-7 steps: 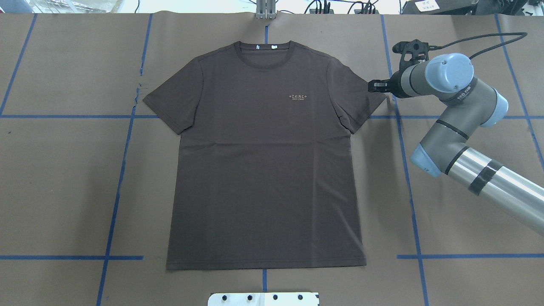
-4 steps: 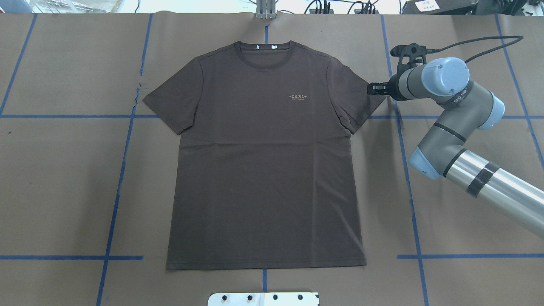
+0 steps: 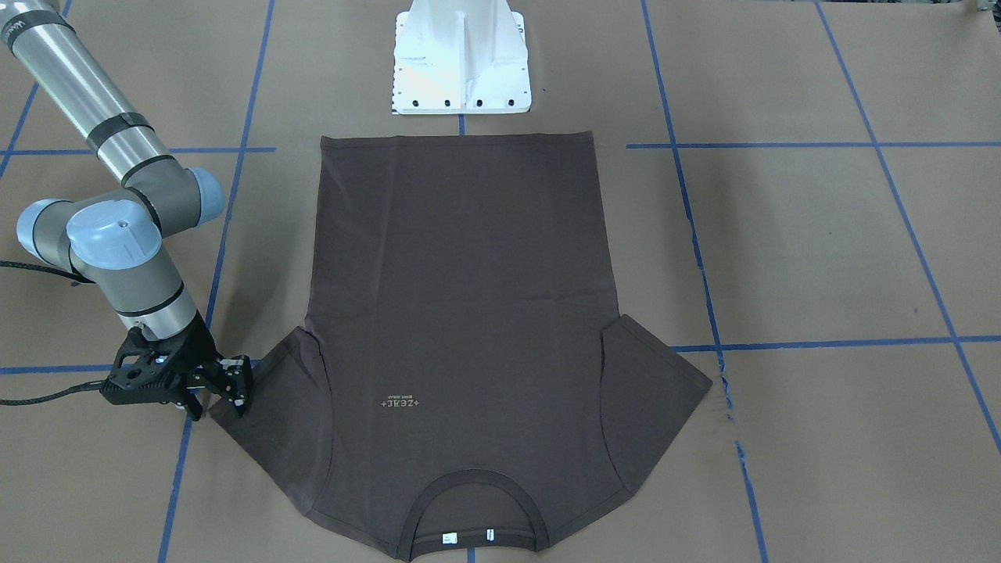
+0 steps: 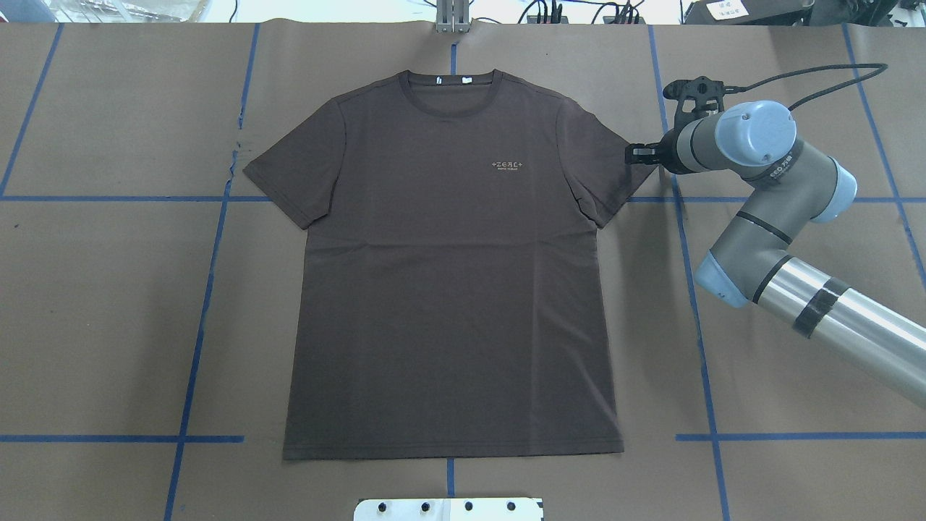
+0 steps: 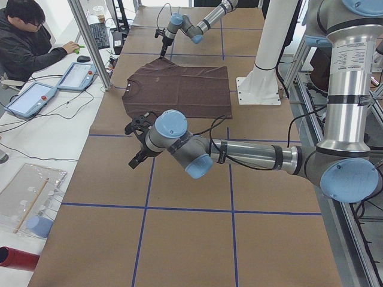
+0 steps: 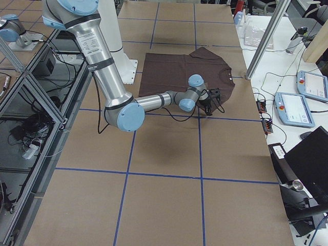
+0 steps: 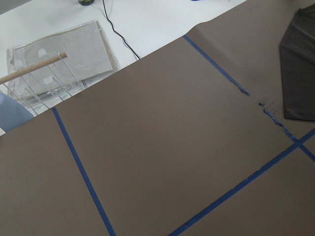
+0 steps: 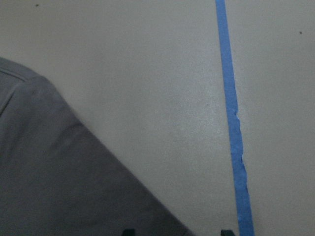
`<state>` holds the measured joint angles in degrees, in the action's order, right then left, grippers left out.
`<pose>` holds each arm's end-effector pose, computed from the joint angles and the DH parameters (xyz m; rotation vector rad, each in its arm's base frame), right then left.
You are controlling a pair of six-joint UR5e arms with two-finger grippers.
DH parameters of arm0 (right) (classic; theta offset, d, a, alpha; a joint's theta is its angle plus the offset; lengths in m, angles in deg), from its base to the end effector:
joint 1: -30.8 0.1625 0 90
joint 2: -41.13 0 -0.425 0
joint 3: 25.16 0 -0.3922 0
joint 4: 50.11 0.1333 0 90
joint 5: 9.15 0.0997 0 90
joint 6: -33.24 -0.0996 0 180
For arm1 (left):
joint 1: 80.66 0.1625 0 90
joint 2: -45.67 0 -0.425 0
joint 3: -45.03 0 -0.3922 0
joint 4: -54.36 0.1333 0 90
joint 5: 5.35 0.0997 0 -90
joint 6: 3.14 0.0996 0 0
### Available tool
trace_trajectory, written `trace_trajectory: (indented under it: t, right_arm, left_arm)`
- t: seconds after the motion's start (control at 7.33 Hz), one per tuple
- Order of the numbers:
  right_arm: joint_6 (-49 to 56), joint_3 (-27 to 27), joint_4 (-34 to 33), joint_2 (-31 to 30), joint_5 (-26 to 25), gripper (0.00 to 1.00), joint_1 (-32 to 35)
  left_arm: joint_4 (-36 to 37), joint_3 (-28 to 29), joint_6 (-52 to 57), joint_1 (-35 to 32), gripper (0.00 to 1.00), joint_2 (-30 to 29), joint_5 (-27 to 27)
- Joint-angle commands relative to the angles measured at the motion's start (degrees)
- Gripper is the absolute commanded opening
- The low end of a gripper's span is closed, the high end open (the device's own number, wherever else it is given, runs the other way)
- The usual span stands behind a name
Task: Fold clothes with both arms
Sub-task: 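Move the right gripper to the sleeve nearest it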
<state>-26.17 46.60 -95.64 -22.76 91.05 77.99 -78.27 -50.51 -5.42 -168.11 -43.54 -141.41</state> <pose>-0.4004 -0.6024 0.4714 0.4438 -0.8140 0.1874 -0.0391 -0.5056 0.5284 0.7484 0.7889 0.3362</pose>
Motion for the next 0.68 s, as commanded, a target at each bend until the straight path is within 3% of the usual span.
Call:
trace_trajectory:
  t: [0.0,0.27,0.41,0.55]
  right_arm:
    - [0.09,-0.12,0.0,0.0,-0.01,0.59,-0.17]
    - [0.0,-0.12,0.0,0.0,-0.01,0.36,-0.17]
    - [-0.09,-0.12,-0.09,0.17,-0.01,0.04,-0.17]
    - [-0.18,0.05,-0.52,1.39,0.08,0.0,-0.17]
  left_arm:
    - [0.0,0.01,0.0,0.0,1.0,0.0,0.0]
    - [0.0,0.01,0.0,0.0,1.0,0.0,0.0]
    - [0.0,0.01,0.0,0.0,1.0,0.0,0.0]
    - [0.0,0.01,0.0,0.0,1.0,0.0,0.0]
